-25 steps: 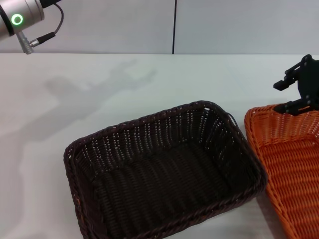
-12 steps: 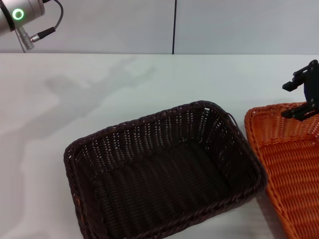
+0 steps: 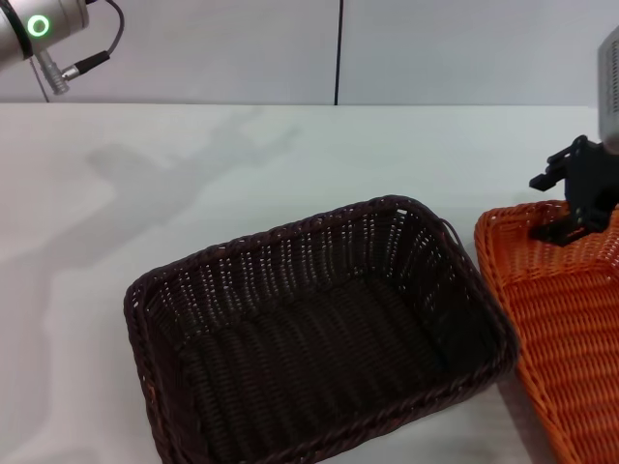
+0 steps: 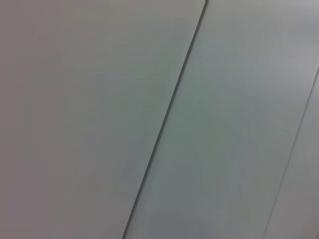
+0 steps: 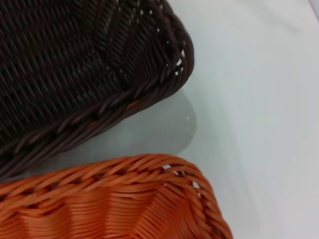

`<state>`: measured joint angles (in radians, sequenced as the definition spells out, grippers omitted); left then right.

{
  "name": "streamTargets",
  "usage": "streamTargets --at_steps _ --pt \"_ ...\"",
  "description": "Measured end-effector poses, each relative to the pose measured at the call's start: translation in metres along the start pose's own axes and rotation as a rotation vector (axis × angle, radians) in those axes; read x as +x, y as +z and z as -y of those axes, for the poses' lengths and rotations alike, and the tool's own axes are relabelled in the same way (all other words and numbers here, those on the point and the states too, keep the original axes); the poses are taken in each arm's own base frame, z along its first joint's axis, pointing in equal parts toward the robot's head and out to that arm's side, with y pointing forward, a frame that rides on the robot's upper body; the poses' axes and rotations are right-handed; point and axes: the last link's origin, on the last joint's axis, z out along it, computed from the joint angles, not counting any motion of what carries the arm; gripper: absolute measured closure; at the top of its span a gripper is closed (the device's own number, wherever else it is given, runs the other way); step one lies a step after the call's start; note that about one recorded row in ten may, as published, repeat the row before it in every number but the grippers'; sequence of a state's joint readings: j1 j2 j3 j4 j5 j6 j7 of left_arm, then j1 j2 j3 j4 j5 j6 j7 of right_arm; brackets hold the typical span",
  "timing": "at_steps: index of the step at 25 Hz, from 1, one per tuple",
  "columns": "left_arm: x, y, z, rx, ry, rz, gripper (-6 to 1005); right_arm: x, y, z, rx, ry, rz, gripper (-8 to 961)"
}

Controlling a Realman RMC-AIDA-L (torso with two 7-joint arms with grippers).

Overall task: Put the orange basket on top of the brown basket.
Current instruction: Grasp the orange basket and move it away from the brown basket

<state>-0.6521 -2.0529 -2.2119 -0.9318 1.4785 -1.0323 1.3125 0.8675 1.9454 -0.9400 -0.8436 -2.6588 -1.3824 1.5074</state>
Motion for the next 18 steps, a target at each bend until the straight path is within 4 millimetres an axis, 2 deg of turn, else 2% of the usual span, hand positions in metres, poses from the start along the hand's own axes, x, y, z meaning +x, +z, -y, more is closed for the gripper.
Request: streamTargets --at_steps 9,14,18 --pt "0.003 0.005 0.007 0.022 -0.017 -0.011 139 0.012 0.005 -0.005 -0.031 -0.006 -0.013 342" --pt "0.005 0.008 0.012 0.029 -0.023 -0.002 139 0.029 -0.006 -0.006 -0.028 0.058 -0.002 358" --pt "0.009 0.01 0.017 0.043 -0.022 0.0 139 0.048 -0.026 -0.012 -0.061 0.109 0.006 504"
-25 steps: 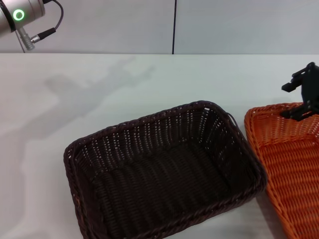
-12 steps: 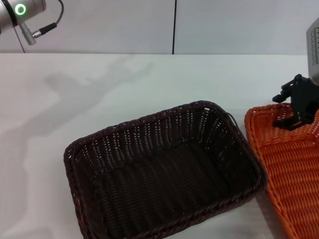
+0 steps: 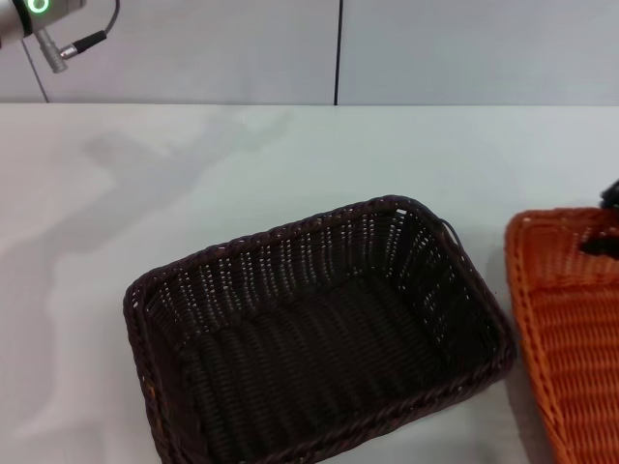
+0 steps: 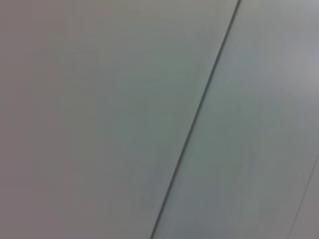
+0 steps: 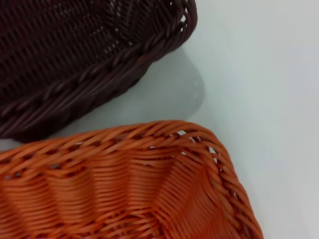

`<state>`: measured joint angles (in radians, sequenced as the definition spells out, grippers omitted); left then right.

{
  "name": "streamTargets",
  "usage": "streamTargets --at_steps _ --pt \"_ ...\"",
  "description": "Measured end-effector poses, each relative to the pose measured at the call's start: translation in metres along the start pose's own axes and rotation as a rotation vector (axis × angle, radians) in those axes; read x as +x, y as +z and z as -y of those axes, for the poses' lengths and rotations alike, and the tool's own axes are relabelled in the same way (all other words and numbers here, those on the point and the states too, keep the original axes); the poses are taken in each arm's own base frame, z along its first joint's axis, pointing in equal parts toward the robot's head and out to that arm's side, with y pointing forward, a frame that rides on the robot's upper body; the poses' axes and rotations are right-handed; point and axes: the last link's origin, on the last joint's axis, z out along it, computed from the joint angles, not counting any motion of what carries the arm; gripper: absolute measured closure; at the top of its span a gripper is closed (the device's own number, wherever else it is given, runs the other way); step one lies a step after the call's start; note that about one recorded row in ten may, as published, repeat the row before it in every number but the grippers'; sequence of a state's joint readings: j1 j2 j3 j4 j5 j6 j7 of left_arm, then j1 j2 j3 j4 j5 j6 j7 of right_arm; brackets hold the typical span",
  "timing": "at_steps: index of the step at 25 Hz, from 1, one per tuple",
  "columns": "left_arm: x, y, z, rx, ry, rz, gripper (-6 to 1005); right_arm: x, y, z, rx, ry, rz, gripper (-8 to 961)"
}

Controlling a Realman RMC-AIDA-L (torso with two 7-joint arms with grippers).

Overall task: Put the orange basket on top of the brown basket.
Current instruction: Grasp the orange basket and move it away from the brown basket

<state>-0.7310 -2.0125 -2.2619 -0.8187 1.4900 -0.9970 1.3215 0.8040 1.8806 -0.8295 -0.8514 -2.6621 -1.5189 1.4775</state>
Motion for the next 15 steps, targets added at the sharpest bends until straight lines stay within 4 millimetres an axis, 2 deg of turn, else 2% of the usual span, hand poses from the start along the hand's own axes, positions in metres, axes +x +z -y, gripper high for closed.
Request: streamTargets --at_steps 2,6,10,15 --pt "0.002 0.002 0.001 0.005 0.002 -0.001 139 0.003 -0.004 -0.002 -0.019 0.008 0.0 577" --pt "0.003 0.005 0.001 0.011 0.005 -0.001 139 0.018 -0.016 -0.014 -0.127 0.058 -0.029 661" --pt "0.007 0.009 0.002 0.023 0.009 -0.009 139 0.035 -0.019 -0.024 -0.199 0.139 -0.11 741" --pt "0.005 0.01 0.002 0.031 0.0 -0.009 139 0.05 -0.022 -0.027 -0.194 0.223 -0.145 762"
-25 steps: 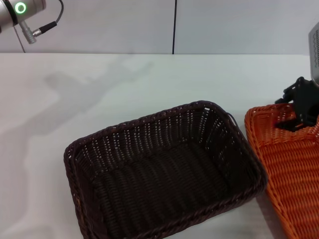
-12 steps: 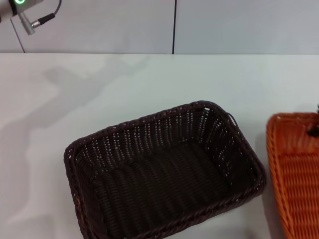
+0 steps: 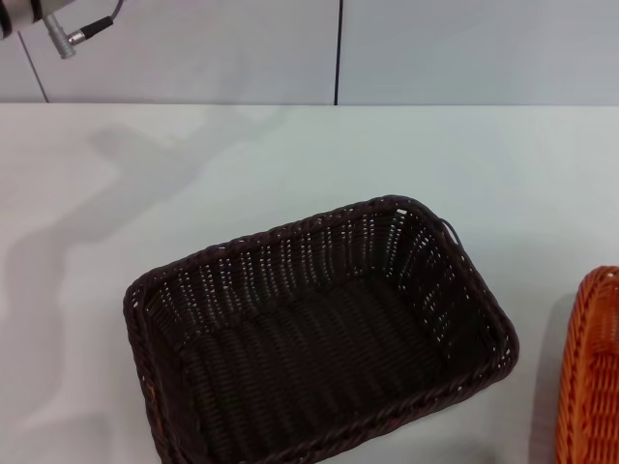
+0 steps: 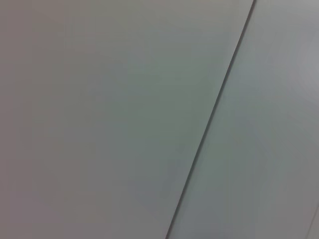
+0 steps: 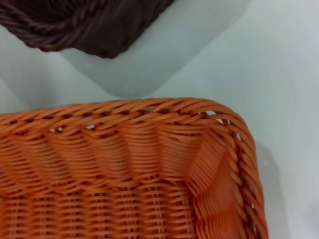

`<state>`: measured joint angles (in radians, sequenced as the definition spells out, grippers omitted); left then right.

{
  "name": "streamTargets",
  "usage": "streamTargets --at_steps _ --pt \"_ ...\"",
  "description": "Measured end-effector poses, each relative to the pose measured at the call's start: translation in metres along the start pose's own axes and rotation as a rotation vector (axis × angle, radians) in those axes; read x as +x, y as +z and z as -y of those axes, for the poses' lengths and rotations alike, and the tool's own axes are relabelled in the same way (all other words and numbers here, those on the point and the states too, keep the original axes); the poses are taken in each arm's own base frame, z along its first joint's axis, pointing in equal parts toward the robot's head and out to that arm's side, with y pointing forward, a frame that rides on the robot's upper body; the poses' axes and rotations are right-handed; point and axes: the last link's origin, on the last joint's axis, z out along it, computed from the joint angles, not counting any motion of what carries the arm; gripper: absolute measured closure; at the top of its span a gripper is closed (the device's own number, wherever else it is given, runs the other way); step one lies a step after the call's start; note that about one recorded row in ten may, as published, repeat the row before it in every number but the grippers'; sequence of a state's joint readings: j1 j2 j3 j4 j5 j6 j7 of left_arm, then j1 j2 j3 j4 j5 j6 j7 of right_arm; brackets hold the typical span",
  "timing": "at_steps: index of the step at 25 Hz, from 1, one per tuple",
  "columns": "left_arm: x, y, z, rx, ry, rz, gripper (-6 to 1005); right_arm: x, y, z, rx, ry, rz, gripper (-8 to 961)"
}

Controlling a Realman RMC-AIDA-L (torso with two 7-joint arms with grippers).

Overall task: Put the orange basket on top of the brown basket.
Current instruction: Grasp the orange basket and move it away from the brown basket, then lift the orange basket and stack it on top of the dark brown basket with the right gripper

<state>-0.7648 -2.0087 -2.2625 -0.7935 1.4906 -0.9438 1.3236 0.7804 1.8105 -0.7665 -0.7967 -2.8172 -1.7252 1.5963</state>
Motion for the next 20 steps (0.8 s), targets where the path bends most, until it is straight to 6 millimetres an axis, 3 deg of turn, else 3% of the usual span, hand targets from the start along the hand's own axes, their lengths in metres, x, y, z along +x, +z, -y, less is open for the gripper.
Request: streamTargets --at_steps 10,20 --pt "-0.001 -0.002 0.005 0.023 -0.026 -0.013 139 0.024 -0.019 0.009 0.102 0.132 0.138 807" --pt "-0.001 -0.009 0.012 0.05 -0.049 -0.038 139 0.074 -0.067 0.031 0.406 0.351 0.317 817"
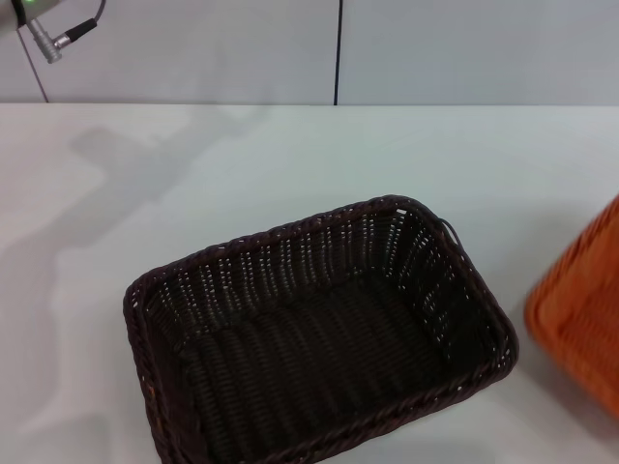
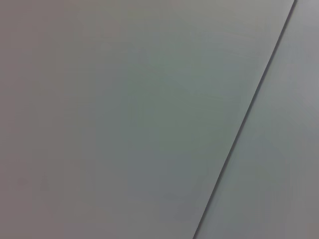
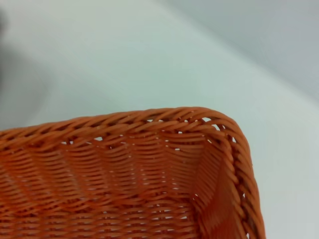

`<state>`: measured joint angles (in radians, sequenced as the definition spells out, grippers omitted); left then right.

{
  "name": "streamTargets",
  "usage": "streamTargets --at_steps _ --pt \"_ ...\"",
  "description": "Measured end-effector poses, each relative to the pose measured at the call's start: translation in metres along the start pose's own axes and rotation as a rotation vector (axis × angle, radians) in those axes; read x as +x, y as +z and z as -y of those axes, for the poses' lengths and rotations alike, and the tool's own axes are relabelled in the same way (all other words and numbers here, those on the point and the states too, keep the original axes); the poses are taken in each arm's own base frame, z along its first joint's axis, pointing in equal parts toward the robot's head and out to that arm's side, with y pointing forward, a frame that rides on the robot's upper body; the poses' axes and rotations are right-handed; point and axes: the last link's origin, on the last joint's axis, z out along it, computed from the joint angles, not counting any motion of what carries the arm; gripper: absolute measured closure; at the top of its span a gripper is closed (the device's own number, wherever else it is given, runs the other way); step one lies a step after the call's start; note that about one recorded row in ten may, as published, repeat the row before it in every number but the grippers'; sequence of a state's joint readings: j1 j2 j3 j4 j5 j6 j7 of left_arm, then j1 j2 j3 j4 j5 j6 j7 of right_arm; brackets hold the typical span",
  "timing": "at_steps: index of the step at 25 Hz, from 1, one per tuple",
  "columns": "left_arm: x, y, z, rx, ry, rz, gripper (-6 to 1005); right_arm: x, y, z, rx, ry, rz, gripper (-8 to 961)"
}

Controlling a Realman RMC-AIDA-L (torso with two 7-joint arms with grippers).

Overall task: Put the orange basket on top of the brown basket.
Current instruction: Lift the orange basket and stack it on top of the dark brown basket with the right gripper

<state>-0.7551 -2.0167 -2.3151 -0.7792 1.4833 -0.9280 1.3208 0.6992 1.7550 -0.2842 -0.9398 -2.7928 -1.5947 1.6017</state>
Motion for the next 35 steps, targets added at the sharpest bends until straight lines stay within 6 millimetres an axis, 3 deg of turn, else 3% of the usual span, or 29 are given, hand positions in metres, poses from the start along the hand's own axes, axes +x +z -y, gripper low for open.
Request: streamTargets --at_steps 7,12,16,22,29,35 --pt "-0.001 -0.003 0.002 0.007 -0.008 -0.007 139 0.002 -0.016 0.02 0.17 0.214 0.301 819" --pt "-0.004 -0.009 0.005 0.023 -0.006 -0.05 140 -0.003 -0.019 0.01 0.18 0.327 0.582 820" --pt "-0.012 -0.014 0.008 0.025 -0.013 -0.05 140 -0.005 -0.018 -0.007 0.137 0.404 0.782 820" --pt "-0.028 -0.027 0.012 0.013 -0.029 -0.027 140 -0.018 0.0 -0.045 0.021 0.487 0.99 820" --pt "-0.043 -0.051 0.016 -0.007 -0.064 -0.035 140 -0.044 0.044 -0.091 -0.244 0.524 1.013 819" --pt "-0.055 -0.062 0.016 -0.024 -0.054 -0.032 140 -0.041 0.088 -0.146 -0.443 0.565 1.011 819"
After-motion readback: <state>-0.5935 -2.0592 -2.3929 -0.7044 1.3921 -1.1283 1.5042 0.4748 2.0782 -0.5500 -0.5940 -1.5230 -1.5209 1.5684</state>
